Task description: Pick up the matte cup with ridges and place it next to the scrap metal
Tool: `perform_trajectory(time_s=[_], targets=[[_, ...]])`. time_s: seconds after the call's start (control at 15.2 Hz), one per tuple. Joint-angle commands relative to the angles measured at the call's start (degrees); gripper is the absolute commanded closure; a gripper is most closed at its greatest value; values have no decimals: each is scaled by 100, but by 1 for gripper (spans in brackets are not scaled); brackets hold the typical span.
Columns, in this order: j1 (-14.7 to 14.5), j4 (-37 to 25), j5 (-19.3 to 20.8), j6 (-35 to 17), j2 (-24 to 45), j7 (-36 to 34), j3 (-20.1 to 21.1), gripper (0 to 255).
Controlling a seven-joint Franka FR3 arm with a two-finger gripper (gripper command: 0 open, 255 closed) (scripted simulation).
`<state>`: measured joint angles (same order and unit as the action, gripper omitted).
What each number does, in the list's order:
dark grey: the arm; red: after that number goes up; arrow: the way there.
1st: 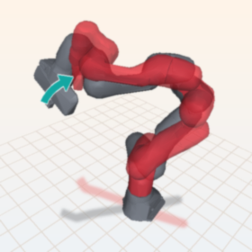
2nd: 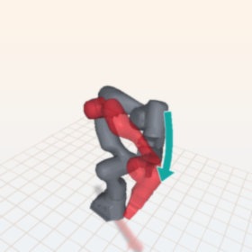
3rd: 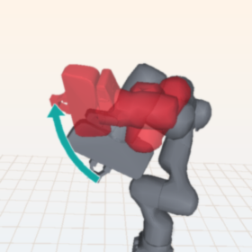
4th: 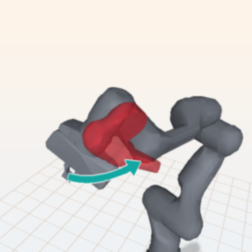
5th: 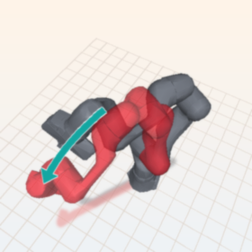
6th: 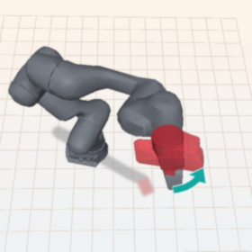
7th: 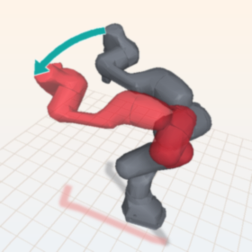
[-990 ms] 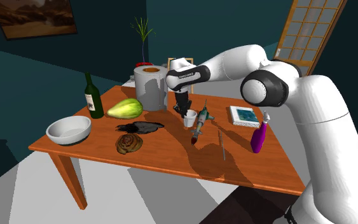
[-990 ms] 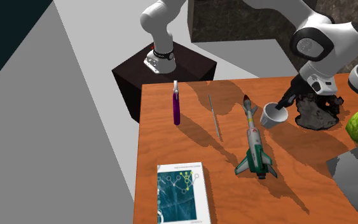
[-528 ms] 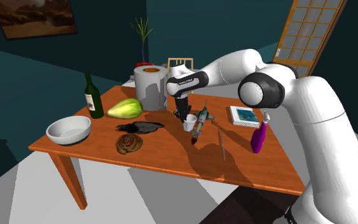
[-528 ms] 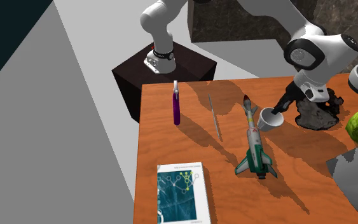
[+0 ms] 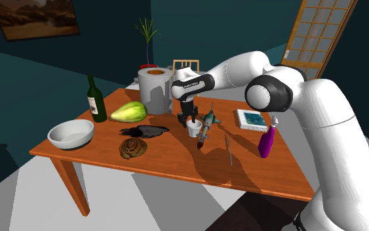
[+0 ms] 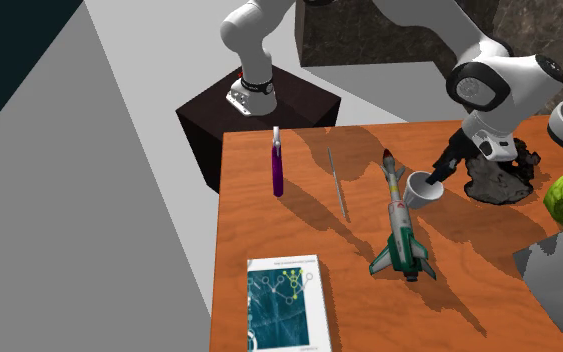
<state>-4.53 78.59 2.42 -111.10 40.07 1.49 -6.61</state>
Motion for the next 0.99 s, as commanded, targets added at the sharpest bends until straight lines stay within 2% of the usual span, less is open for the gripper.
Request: perform_trajectory(time_s=[0.0, 0.2, 0.46, 0.92], targets=[[0, 0, 0, 0, 0, 0, 0, 0], [0, 0, 0, 0, 0, 0, 0, 0], [-27, -548, 0, 663, -114, 5, 1, 0], [-28, -548, 0, 663, -114, 5, 1, 0]])
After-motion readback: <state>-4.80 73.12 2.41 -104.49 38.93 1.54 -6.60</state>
